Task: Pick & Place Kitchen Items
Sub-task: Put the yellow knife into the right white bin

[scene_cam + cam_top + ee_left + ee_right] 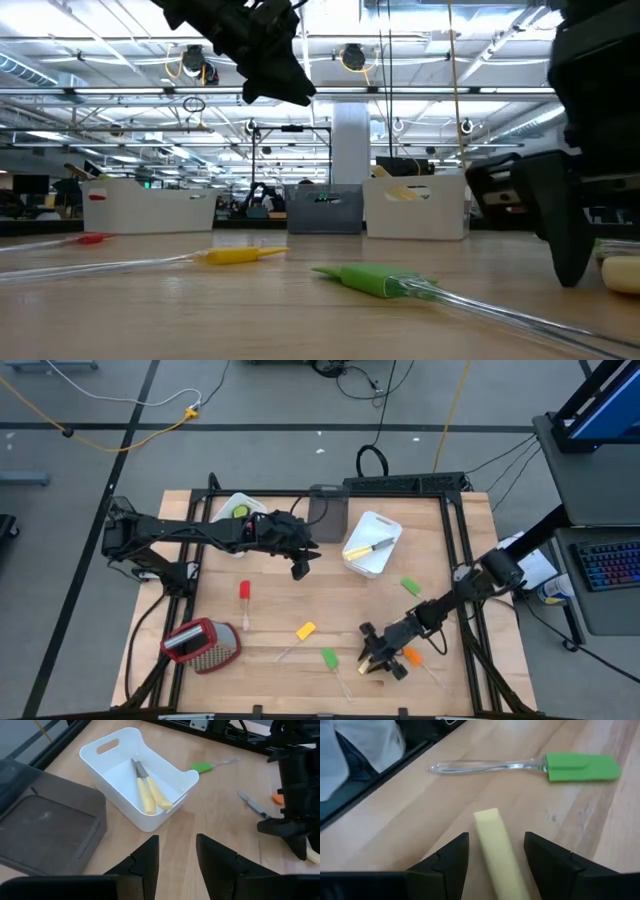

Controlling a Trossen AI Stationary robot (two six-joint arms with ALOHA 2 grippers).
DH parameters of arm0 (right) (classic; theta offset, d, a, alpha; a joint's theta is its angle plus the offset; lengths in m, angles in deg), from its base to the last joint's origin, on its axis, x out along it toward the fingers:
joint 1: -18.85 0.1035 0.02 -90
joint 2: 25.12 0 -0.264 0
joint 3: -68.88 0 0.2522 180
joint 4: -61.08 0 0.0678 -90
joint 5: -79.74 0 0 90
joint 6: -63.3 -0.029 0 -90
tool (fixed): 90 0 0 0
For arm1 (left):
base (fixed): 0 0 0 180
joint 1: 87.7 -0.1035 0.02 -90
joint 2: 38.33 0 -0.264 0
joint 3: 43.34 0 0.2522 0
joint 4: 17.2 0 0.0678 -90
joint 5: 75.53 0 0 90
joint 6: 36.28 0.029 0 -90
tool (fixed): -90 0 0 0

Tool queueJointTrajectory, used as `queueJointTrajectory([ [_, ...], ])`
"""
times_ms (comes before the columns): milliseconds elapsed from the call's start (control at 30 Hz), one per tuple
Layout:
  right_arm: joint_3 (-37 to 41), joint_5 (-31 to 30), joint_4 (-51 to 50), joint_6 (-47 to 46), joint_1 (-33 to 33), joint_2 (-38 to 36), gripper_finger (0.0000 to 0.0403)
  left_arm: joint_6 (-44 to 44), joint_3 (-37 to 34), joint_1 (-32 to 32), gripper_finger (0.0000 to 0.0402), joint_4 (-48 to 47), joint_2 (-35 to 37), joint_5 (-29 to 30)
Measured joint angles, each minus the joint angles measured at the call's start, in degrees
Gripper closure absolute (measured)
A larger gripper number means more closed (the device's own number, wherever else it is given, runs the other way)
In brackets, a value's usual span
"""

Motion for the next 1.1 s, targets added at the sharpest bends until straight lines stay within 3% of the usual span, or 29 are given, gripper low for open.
queueJointTrajectory([
  [233, 1.4, -2.0, -0.5, 6.8, -1.1, 1.1, 0.0232, -1.9, 0.0, -0.1, 0.0270, 0.9, 0.0, 0.2],
  [500, 2.0, -1.8, 0.3, 6.9, -2.1, 3.3, 0.0330, -2.5, 0.0, 0.0, 0.0270, 1.2, 0.0, 0.2],
  [867, 2.1, 0.3, 3.8, 6.7, -4.4, 2.5, 0.0330, -2.5, 0.1, 0.0, 0.0270, 0.9, 0.0, 0.2],
  [1100, 2.3, -0.9, -0.4, 8.6, -7.3, -4.6, 0.0323, -1.4, 0.1, 0.0, 0.0270, 0.8, 0.0, 0.1],
])
